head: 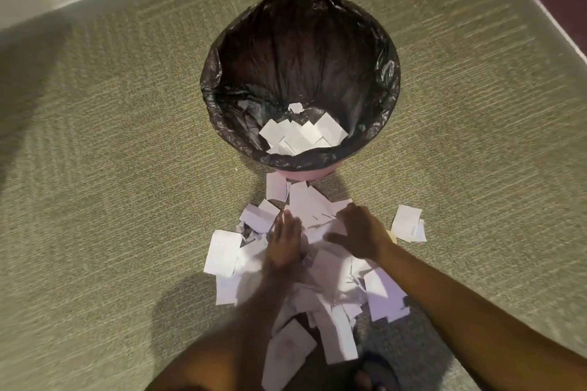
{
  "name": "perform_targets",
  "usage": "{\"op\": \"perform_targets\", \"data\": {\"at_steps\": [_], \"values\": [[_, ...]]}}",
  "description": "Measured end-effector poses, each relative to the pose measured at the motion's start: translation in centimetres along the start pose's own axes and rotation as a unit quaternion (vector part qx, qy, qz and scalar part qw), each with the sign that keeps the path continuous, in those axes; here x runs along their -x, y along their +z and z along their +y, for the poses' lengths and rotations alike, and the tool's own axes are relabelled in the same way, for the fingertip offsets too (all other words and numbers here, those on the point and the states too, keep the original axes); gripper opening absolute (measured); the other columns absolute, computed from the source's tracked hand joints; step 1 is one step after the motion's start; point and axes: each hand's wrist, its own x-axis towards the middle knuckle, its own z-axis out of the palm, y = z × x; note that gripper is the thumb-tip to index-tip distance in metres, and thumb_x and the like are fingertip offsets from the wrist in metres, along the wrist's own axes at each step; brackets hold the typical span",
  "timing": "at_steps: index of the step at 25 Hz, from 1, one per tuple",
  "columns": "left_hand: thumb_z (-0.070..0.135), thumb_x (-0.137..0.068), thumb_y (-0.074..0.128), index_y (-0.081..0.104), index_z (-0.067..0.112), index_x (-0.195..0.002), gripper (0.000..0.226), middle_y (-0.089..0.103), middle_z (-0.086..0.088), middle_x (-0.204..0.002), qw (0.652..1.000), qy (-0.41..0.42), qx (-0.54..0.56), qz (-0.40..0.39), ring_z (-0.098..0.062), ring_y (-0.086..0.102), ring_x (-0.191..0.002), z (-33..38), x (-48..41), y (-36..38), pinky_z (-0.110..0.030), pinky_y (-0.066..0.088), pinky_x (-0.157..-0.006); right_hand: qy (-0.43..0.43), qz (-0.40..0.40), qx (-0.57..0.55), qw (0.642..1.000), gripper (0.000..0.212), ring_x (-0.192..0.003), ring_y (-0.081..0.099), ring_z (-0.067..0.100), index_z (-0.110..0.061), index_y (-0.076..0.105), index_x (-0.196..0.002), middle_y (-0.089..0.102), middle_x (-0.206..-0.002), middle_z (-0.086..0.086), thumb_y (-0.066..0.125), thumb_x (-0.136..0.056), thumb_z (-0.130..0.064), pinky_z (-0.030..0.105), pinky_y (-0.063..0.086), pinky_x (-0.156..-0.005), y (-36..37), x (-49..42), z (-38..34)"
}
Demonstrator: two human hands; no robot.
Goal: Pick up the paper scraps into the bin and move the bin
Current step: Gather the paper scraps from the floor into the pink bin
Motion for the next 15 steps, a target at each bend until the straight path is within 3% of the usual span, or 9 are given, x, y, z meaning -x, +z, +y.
{"op": "perform_targets", "data": {"at_steps": [1,3,5,9,13,15], "values": [[0.007,-0.074,0.064,0.045,0.002,-0.131,0.061,0.048,-0.029,-0.140,1.000,-0.001,0.017,0.001,-0.045,0.053,-0.123,0.3,0.0,-0.4,-0.054,0.056,-0.082,-0.004,0.013,-0.014,1.000,0.064,-0.118,0.049,0.035,-0.007,0.058,-0.114,0.055,-0.125,0.017,0.050,-0.087,-0.065,0.042,0.043,-0.096,0.0,0.3,0.2],[0.009,-0.083,0.063,0.027,0.004,-0.147,0.074,0.014,-0.024,-0.159,1.000,0.000,0.022,-0.016,-0.042,0.019,-0.145,0.8,0.4,-1.3,-0.057,0.033,-0.110,-0.008,0.034,-0.047,0.998,0.059,-0.123,0.047,0.035,-0.006,0.057,-0.116,0.055,-0.125,0.017,0.052,-0.090,-0.058,0.043,0.043,-0.097,0.5,1.0,0.5],[0.015,-0.090,0.058,0.012,0.008,-0.152,0.078,-0.007,-0.017,-0.161,0.999,-0.017,0.035,-0.031,-0.036,-0.002,-0.149,0.6,0.9,-1.4,-0.051,0.016,-0.119,-0.011,0.041,-0.075,0.996,0.057,-0.125,0.047,0.034,-0.007,0.052,-0.124,0.053,-0.129,0.014,0.056,-0.090,-0.052,0.044,0.044,-0.096,1.1,2.1,0.0],[0.012,-0.086,0.061,0.015,0.012,-0.150,0.079,-0.005,-0.013,-0.162,0.999,-0.009,0.031,0.018,-0.031,0.000,-0.150,0.3,0.2,-0.6,-0.047,0.021,-0.118,0.003,0.105,-0.030,0.994,0.050,-0.114,0.055,0.035,-0.013,0.054,-0.124,0.056,-0.129,0.009,0.056,-0.089,-0.049,0.045,0.042,-0.092,2.7,2.4,-0.6],[0.031,-0.070,0.079,0.030,0.006,-0.144,0.093,0.017,-0.019,-0.158,0.997,0.026,0.007,0.067,-0.034,0.017,-0.147,-0.3,-0.1,0.1,-0.045,0.032,-0.114,0.058,0.142,0.019,0.988,0.040,-0.113,0.054,0.031,-0.015,0.060,-0.117,0.060,-0.119,0.006,0.061,-0.089,-0.044,0.044,0.040,-0.095,3.0,1.8,-2.1],[0.029,-0.061,0.085,0.036,0.004,-0.141,0.097,0.025,-0.023,-0.154,0.995,0.038,-0.002,0.095,-0.036,0.024,-0.144,-0.5,-0.4,0.6,-0.043,0.040,-0.109,0.078,0.159,-0.017,0.984,0.036,-0.112,0.056,0.029,-0.014,0.060,-0.118,0.063,-0.117,0.007,0.065,-0.089,-0.035,0.043,0.039,-0.096,2.7,2.2,-2.8]]}}
